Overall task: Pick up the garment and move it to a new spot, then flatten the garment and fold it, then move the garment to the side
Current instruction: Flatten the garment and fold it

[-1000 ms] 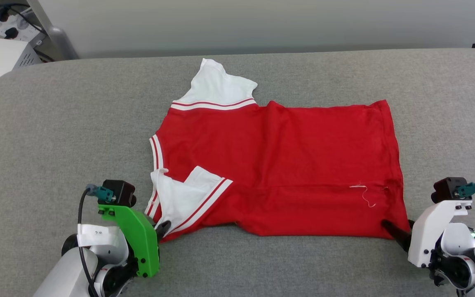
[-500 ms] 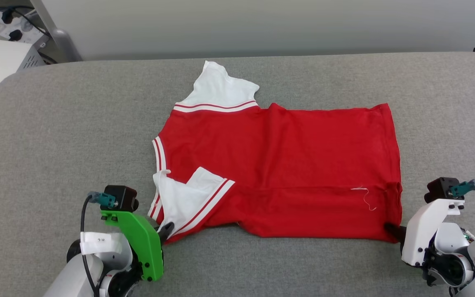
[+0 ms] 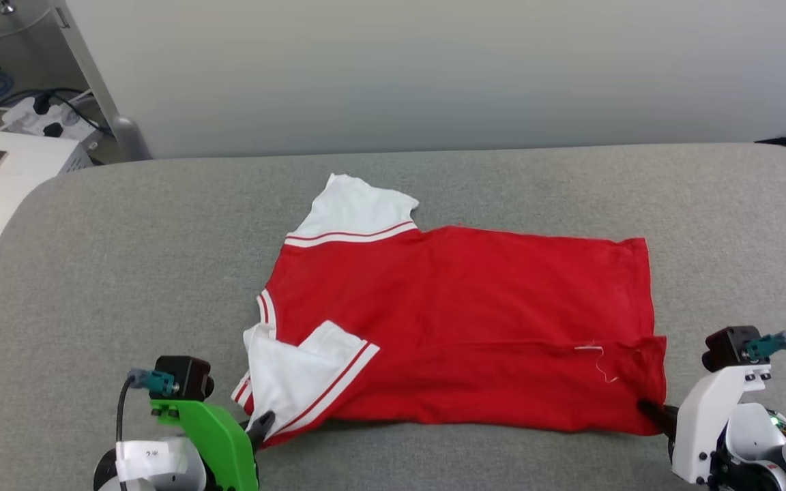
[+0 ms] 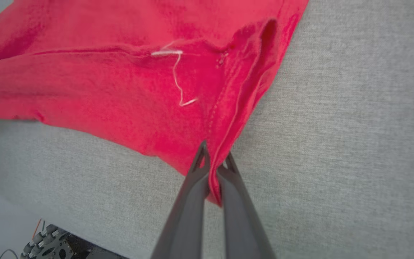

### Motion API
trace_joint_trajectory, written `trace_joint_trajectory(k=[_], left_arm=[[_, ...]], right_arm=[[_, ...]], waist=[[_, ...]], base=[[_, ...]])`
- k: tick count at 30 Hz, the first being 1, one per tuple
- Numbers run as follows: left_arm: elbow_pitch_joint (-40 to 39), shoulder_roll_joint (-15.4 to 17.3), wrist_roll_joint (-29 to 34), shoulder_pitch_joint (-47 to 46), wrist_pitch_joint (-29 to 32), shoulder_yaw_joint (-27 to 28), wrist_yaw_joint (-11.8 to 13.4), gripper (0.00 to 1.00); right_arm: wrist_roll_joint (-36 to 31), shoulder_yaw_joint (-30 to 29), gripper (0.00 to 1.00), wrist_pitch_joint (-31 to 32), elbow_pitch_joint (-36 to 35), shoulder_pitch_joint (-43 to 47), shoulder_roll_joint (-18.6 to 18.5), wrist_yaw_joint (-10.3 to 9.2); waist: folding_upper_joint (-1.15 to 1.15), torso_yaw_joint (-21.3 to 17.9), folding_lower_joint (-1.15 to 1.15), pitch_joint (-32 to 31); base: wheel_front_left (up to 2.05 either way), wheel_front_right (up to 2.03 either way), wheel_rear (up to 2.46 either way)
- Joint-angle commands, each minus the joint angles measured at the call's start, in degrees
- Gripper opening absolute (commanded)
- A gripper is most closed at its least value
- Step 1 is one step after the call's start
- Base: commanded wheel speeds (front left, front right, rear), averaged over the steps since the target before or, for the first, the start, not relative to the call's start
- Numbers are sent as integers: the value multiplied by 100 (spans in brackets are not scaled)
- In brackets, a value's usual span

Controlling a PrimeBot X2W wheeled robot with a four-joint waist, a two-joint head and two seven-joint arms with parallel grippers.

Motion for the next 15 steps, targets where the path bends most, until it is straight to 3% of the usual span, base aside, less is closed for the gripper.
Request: trace_joint_trajectory(k=[1,9,15], left_arm=[[-121,88,-23,169,38,36,54,0],[-632,336,-87,808,201,185,454,0],[-611,272,-254,1151,279,218,642,0]], right_arm=[[61,-28,0,11,-107,165,-37,2],[6,-383,0,264,-534,837,-27,2],[-174,-639,0,468,-553,1197,185,2]], waist=[[0,39,0,-212],[0,59,0,-416],[0,26,0,-372]], base=[[0,0,0],[0,0,0],[0,0,0]])
